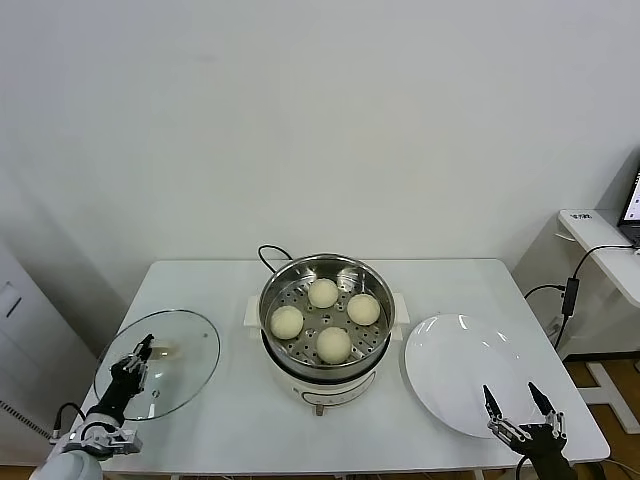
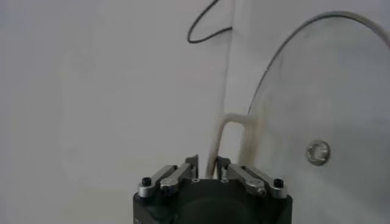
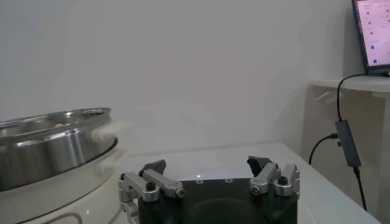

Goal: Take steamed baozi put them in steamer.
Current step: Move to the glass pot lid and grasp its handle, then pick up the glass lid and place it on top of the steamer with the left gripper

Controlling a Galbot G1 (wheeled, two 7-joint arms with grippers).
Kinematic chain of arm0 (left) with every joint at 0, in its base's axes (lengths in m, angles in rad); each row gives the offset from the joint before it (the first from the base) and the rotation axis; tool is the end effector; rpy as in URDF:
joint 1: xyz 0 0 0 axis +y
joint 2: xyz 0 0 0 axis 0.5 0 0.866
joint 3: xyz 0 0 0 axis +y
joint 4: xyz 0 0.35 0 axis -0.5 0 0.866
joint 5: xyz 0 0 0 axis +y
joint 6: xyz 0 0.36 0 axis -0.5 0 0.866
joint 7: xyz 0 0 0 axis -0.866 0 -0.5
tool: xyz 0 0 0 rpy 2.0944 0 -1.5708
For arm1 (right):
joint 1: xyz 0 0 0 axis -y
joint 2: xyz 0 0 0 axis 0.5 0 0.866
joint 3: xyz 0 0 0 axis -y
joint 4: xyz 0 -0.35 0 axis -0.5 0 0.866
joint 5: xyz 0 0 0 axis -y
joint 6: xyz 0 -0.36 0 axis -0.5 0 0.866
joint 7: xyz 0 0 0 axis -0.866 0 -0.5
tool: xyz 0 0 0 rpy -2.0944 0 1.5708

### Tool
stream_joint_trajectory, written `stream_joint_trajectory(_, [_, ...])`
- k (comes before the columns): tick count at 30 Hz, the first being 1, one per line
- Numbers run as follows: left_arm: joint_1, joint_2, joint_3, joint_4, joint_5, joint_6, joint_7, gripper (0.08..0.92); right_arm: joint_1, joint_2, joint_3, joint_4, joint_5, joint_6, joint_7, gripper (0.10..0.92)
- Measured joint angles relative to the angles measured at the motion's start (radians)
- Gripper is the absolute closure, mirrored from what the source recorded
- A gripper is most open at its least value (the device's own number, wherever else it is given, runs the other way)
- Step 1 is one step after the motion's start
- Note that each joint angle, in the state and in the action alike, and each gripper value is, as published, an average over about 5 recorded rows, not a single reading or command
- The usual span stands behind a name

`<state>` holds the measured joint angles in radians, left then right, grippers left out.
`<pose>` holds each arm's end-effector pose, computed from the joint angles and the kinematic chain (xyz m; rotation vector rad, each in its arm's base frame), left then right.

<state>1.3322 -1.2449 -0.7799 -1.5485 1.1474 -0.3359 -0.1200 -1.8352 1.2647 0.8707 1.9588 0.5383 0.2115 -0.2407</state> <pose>0.2470 0.2011 -0.3954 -0.1615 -2.3254 -2.0992 0.1007 -0.1725 -0.3418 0.0455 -3.0648 -0.1141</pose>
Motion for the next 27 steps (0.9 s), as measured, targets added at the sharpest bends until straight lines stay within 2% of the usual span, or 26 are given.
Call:
stream_joint_trajectory(7, [0.035,0.039,0.009,-0.093,-0.078,0.048,0.031,0.885,0.004,-0.018,0.005,0.005,0.010,-0.021,-0.011,0.203])
stream_joint_trajectory(12, [0.056,0.095,0.031,-0.204,-0.155,0.136,0.081,0.885,0.011,-0.032,0.018,-0.006,0.014,-0.033,-0.023,0.203])
stream_joint_trajectory(20, [0.072,0.189,0.128,-0.418,-0.218,0.360,0.151,0.885,0.004,-0.029,0.046,-0.020,0.016,-0.040,-0.042,0.203])
stream_joint_trajectory(27, [0.030,0.239,0.322,-0.566,-0.190,0.596,0.190,0.885,-0.007,-0.024,0.084,-0.032,0.020,-0.048,-0.063,0.203])
